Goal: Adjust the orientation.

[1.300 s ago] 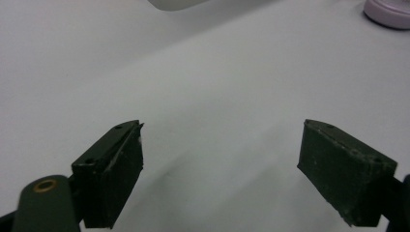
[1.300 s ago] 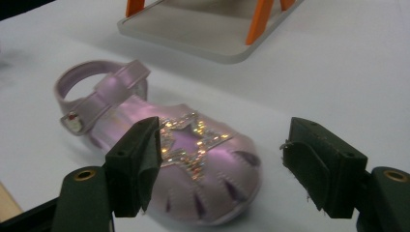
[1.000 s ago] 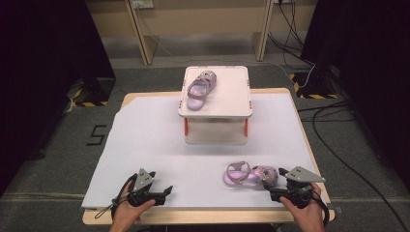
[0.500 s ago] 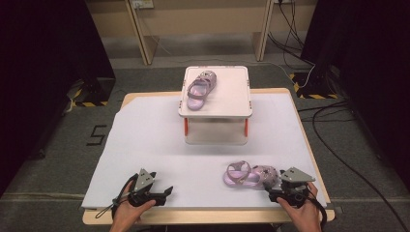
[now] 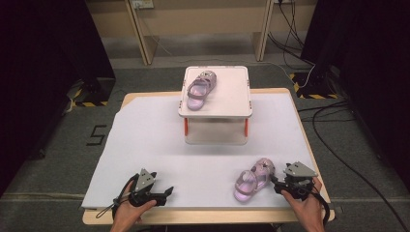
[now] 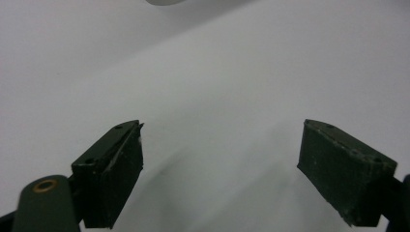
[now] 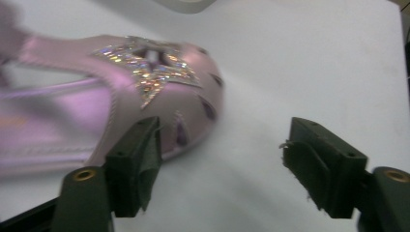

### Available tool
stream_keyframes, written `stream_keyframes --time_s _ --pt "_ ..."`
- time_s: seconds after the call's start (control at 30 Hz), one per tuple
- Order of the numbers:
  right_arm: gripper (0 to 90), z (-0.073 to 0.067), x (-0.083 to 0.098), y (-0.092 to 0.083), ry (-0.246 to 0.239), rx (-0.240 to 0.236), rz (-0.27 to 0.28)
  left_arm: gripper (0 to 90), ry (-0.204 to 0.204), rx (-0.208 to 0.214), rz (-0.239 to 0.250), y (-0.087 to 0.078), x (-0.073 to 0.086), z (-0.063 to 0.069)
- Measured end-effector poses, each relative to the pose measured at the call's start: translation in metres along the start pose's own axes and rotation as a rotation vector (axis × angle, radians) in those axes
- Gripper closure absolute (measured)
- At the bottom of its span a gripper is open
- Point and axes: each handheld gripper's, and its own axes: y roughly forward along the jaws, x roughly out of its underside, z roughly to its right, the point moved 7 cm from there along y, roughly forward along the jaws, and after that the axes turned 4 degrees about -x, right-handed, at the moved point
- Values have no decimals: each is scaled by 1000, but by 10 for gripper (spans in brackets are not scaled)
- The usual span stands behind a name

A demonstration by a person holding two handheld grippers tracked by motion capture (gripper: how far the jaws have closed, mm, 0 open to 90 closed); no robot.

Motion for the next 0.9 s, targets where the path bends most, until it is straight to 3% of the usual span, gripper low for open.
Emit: stream_keyframes --time_s 0.13,0.4,0.67,0.9 --pt "298 11 -1 9 36 -27 17 155 0 1 1 0 0 0" --pt "298 10 -5 -1 106 -56 71 155 0 -2 -1 -1 0 -1" --pt "276 -10 -15 -26 133 -97 156 155 -3 -6 0 -1 1 -1" --pt "254 -35 -27 -29 108 -148 184 154 -2 -6 -2 -1 1 -1"
